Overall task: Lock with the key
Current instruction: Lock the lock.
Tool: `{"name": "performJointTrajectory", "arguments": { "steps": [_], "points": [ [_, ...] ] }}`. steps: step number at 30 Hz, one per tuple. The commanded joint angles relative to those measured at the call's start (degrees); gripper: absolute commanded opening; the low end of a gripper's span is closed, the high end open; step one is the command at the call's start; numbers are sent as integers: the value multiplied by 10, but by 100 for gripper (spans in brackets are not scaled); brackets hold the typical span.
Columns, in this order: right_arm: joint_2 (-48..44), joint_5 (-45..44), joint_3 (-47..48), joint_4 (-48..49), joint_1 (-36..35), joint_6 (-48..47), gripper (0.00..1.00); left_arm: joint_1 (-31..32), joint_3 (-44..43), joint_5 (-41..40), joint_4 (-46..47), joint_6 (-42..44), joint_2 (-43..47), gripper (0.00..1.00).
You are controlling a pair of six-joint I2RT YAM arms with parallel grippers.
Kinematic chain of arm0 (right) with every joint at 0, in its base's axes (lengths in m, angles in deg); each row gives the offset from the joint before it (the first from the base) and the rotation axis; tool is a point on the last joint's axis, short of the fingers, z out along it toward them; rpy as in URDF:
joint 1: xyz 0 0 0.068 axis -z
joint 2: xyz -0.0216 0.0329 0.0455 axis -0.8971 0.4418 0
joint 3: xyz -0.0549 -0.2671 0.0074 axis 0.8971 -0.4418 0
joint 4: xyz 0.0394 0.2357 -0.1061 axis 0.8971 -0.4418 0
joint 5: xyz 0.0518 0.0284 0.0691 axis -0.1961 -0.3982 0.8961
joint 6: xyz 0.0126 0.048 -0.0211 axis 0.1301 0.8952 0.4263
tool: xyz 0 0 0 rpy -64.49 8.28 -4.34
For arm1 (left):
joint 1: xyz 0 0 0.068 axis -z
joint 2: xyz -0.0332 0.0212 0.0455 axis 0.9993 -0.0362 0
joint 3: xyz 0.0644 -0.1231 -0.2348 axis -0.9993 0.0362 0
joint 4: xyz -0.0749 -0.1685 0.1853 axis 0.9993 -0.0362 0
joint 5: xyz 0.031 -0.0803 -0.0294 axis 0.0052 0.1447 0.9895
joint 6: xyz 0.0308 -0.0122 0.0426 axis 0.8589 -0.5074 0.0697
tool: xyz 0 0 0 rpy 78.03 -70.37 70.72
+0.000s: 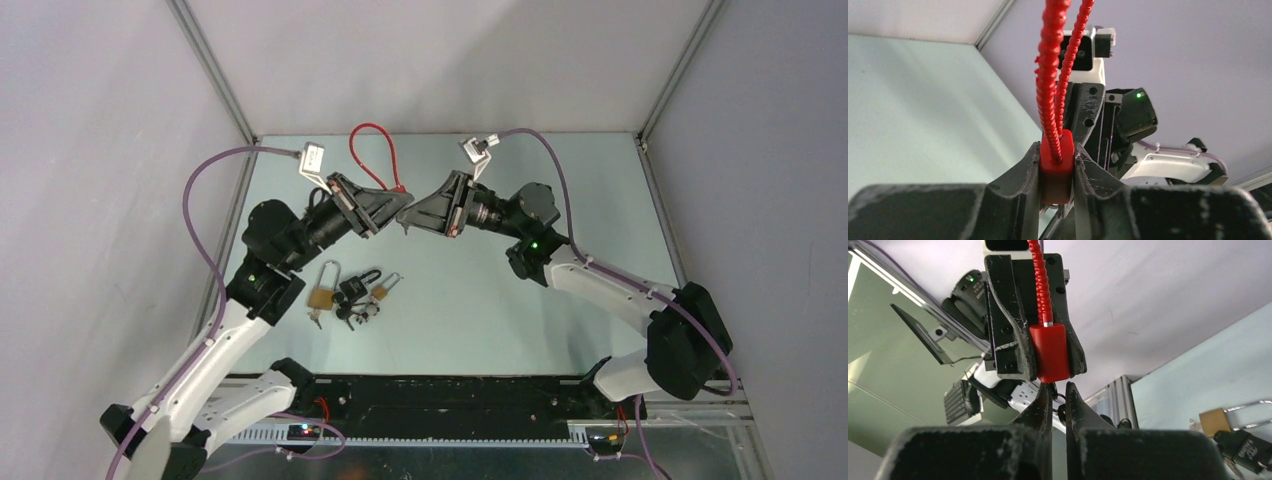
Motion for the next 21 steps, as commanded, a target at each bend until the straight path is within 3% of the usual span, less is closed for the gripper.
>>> {"name": "performJointTrajectory", "arguments": {
  "steps": [1, 8, 15, 17, 21],
  "points": [
    [-24, 46, -53, -78, -1, -66, 0, -2, -10, -63, 68, 26, 37, 0],
    [-34, 84, -85, -39, -3, -47, 0, -3, 16, -117, 84, 63, 62, 0],
    [-9, 29, -88, 49, -41, 17, 0, -2, 90, -190, 146, 76, 94, 0],
    [-15, 21, -81, 15, -46, -25, 0, -2, 96, -196, 149, 98, 98, 0],
    [-41, -26, -59, -160, -45, -166, 0, -3, 83, -176, 141, 99, 98, 0]
  ]
}}
